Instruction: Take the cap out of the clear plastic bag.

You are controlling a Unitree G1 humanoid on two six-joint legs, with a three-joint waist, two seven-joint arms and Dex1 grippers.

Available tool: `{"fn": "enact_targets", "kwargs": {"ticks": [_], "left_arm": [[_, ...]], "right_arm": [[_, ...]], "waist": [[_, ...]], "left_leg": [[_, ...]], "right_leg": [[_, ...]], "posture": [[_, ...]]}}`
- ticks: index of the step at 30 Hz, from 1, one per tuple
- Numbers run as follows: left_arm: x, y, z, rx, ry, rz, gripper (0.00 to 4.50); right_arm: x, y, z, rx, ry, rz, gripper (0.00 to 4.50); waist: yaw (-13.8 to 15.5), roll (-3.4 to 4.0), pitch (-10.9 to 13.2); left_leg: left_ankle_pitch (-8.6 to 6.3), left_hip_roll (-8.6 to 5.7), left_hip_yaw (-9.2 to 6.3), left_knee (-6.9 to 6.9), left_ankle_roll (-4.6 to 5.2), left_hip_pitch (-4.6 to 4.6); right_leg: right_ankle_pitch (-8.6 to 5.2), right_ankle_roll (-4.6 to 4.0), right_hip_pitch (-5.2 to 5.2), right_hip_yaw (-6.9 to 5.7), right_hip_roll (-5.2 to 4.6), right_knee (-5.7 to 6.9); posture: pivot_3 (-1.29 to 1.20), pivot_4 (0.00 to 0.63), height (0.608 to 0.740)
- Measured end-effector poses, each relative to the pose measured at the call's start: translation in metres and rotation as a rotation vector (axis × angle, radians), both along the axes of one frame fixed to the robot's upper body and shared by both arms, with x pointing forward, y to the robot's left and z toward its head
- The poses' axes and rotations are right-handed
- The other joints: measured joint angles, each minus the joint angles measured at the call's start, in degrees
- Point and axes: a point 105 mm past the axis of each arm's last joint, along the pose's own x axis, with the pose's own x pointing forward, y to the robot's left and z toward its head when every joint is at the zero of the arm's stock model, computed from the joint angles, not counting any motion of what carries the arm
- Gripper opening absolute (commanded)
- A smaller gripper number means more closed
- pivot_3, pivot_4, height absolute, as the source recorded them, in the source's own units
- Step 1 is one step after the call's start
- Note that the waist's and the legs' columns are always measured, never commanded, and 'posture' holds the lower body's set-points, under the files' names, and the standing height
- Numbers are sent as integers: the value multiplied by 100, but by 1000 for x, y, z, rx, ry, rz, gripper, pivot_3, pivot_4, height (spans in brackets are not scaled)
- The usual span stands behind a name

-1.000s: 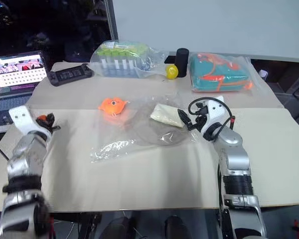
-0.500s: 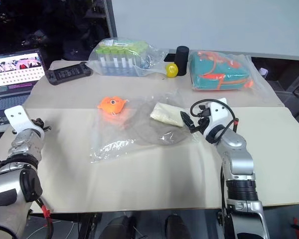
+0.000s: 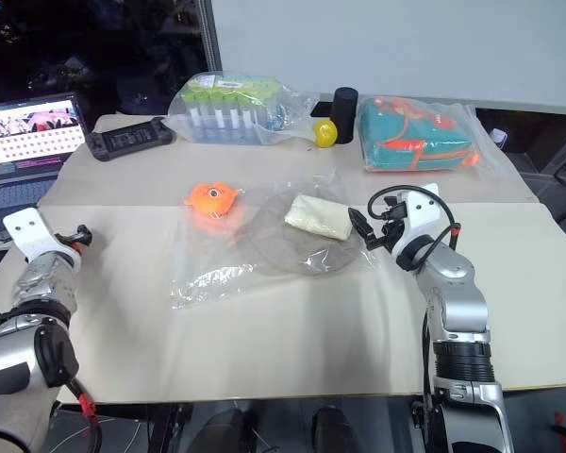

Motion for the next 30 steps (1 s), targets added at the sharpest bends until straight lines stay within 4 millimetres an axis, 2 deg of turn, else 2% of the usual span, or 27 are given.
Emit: {"fn": "enact_targets", "kwargs": {"ticks": [3,5,10,12,15,18,20,23,25,30], "left_arm": [[-3,0,19,55,-112,-33,4477],[-12,-12,37,76,-249,-95,4477],[-46,-60,63,99,-364,-328,4477],[-56,-85,81,110,-379,-464,4477],[-65,-127,101,151,-350,-695,4477],[-76,-171,97,158,-261,-943,4477],[-84,-188,85,148,-171,-1051,4477],[-100,-205,66,165,-28,-1190,4477],[-107,-210,60,154,16,-1235,4477],[-119,-220,61,119,36,-1302,4477]], "right_arm": [[0,-1,-1,0,2,-1,4500],[-1,-1,-1,2,6,-1,4500],[-3,0,-1,19,61,48,4500],[-5,6,4,12,92,105,4500],[-7,30,15,-8,105,228,4500],[-5,54,19,-52,120,321,4500],[0,60,18,-85,136,342,4500],[11,60,9,-138,170,346,4500],[20,59,0,-167,195,338,4500],[40,66,-18,-265,234,352,4500]], "waist": [[-7,0,0],[-17,1,0],[-28,0,0],[-23,0,0],[-25,1,0],[-41,1,0],[-66,0,0],[-125,1,0],[-138,0,1],[-179,0,1]], "left_leg": [[0,5,1,-1,-1,-1],[-1,7,5,-4,-2,-1],[-3,10,4,-1,-5,0],[-3,11,4,0,-4,8],[-2,12,6,4,-4,25],[-2,11,16,4,-4,37],[-2,12,19,5,-3,36],[-2,13,20,3,-3,32],[-2,14,20,4,-3,29],[-2,17,21,4,-3,34]], "right_leg": [[0,0,-1,1,-6,1],[1,0,-2,2,-19,2],[5,2,0,4,-24,3],[6,0,5,4,-23,-2],[3,-4,15,3,-13,-10],[0,-9,19,7,-7,-9],[0,-9,16,9,1,-12],[-1,-10,12,11,7,-14],[-2,-11,10,12,9,-16],[-2,-11,12,18,14,-14]], "posture": [[0,150,740],[0,150,740],[0,150,740],[0,150,740],[0,150,740],[0,150,740],[0,150,740],[0,150,740],[0,150,740],[0,150,740]]}}
